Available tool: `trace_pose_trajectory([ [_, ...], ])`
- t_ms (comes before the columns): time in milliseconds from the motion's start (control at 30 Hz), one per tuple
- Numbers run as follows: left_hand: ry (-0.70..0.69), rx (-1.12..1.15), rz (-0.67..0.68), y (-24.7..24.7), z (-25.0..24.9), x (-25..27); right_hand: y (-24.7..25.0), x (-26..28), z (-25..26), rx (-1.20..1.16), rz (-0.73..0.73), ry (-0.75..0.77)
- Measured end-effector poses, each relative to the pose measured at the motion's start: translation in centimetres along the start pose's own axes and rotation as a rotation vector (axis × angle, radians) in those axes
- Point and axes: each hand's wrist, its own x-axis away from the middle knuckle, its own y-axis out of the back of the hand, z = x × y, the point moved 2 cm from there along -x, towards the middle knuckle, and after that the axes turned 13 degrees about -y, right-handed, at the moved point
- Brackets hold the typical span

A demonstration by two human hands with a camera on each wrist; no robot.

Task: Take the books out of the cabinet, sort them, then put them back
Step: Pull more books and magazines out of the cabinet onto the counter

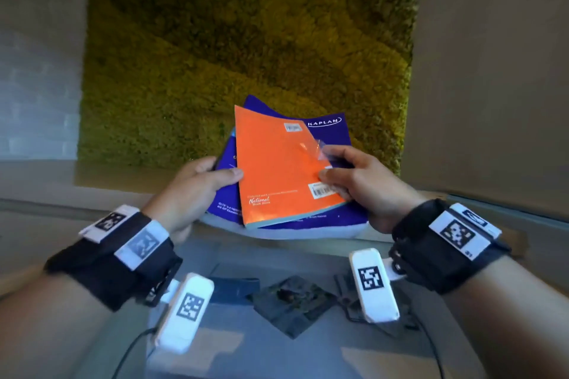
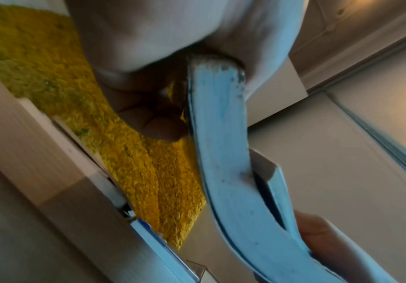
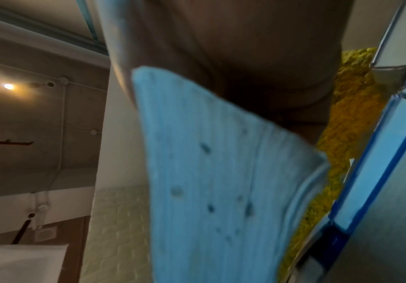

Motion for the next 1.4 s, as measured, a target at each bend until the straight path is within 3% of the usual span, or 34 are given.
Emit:
trace_pose_trajectory([
  [300,-0.048,-0.209,0.022,-6.3,7.0,-12.1,6.0,-11.3,-1.1,-0.006,-0.233,-0.056],
  [433,-0.073,-0.580,0.429,-8.1,9.7,-12.6,8.1,-15.6,-4.6,0.095,-0.281,-0.086],
  [500,-0.068,-0.902,0.511,-8.2,11.0,-12.2,8.6,-16.3,-6.4,0.203,-0.270,-0.090],
  [600,-0.166,-1.034,0.415,-8.2,11.5,-11.5,8.6,-14.2,-6.9,0.506,-0.263,0.002],
  [667,-0.265,-0.920,0.263,-8.3,11.5,-10.0,8.6,-12.0,-7.4,0.577,-0.287,0.059],
  [733,-0.474,-0.783,0.097,-8.7,11.8,-6.9,9.0,-9.2,-9.2,0.553,-0.360,0.192],
  [767,-0.590,-0.741,0.071,-9.2,12.0,-4.8,9.3,-7.6,-10.5,0.539,-0.418,0.292],
  [833,-0.668,-0.661,0.211,-10.6,14.0,0.3,9.4,-3.9,-13.9,0.487,-0.470,0.487],
  [867,-0.615,-0.633,0.338,-11.4,16.0,2.5,9.0,-2.2,-15.9,0.460,-0.457,0.525],
  [933,-0.374,-0.615,0.555,-12.6,21.5,6.0,8.2,-0.5,-21.4,0.412,-0.378,0.442],
  [1033,0.096,-0.671,0.791,-13.3,30.2,8.5,7.0,-1.5,-30.5,0.341,-0.198,0.056],
  [1100,0.303,-0.737,0.916,-13.7,34.2,8.5,7.0,-3.5,-35.9,0.353,-0.104,-0.197],
  [1200,0.397,-0.851,0.996,-14.6,38.3,6.6,6.6,-7.2,-41.0,0.476,0.036,-0.375],
  [1400,0.455,-1.087,1.123,-16.8,43.5,3.9,3.4,-13.9,-44.6,0.739,0.205,-0.563],
])
